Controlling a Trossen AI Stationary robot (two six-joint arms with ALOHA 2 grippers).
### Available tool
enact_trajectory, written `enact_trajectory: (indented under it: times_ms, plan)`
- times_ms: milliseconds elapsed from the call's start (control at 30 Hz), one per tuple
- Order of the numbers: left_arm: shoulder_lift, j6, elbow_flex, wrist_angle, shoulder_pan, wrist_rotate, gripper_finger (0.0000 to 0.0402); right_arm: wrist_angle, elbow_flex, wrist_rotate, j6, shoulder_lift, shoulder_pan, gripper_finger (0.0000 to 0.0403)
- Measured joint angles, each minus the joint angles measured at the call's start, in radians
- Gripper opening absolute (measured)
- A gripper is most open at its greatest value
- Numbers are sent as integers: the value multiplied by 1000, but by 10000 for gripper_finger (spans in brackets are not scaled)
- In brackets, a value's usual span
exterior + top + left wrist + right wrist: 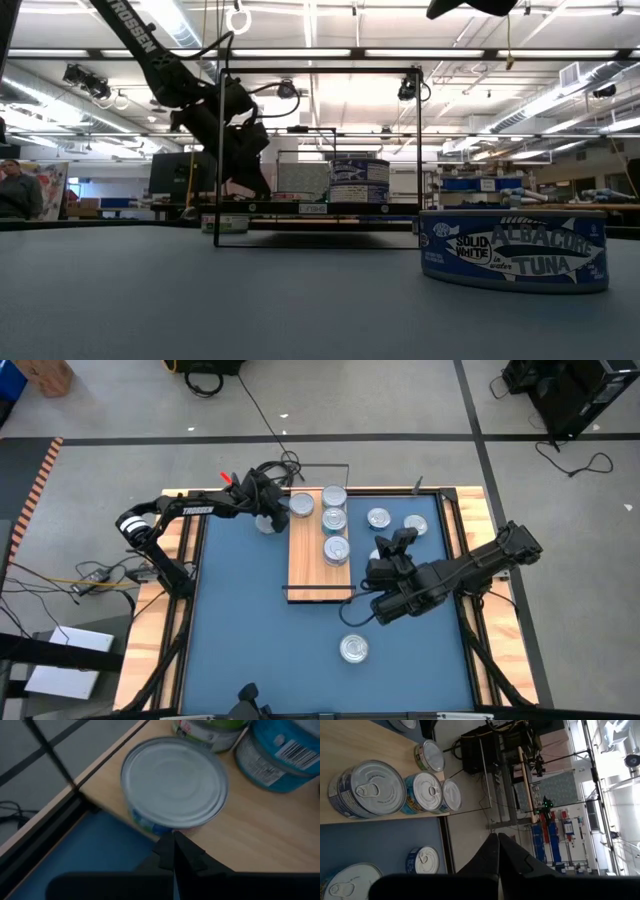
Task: Stack canned seafood by type on shelf
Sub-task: Put the green tuna can on the shelf aligned with the other green tuna can
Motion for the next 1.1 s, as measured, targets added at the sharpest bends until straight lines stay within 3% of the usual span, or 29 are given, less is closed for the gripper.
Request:
enact_trajectory:
  times_ms: [833, 1000, 1100]
  plan:
    - [0, 8, 0, 77, -3, -15, 0, 2, 0, 0, 7, 0, -6, 7]
    - [0, 137, 0, 17, -16, 39, 0, 2, 0, -2, 7, 0, -6, 7]
    - [1, 208, 0, -34, -42, -39, 0, 3, 0, -3, 7, 0, -6, 7]
